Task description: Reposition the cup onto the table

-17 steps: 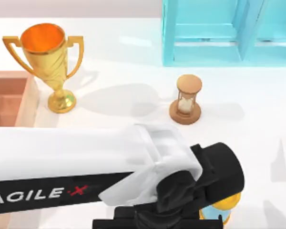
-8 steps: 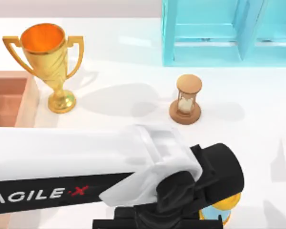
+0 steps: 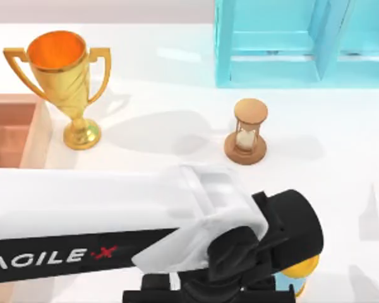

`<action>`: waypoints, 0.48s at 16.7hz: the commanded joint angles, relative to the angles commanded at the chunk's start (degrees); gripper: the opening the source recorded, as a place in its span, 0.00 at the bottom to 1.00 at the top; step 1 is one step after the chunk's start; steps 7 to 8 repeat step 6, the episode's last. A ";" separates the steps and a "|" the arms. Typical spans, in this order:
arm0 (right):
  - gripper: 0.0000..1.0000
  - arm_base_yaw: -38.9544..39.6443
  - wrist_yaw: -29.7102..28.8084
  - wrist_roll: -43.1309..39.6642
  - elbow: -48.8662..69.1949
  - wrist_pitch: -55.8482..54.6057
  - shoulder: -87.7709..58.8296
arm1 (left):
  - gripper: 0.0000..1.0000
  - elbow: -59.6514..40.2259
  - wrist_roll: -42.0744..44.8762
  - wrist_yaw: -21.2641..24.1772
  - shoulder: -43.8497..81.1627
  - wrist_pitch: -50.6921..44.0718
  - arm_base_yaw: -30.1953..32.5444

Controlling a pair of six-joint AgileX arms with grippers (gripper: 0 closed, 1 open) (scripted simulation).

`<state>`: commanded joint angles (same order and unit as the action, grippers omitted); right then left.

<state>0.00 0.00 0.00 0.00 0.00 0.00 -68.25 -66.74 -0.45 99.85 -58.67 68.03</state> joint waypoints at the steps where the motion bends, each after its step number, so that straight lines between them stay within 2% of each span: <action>1: 1.00 0.00 0.00 0.00 0.00 0.00 0.00 | 1.00 0.00 0.00 0.00 0.00 0.00 0.00; 8: 1.00 0.00 0.00 0.00 0.00 0.00 0.00 | 1.00 0.00 0.00 0.00 0.00 0.00 0.00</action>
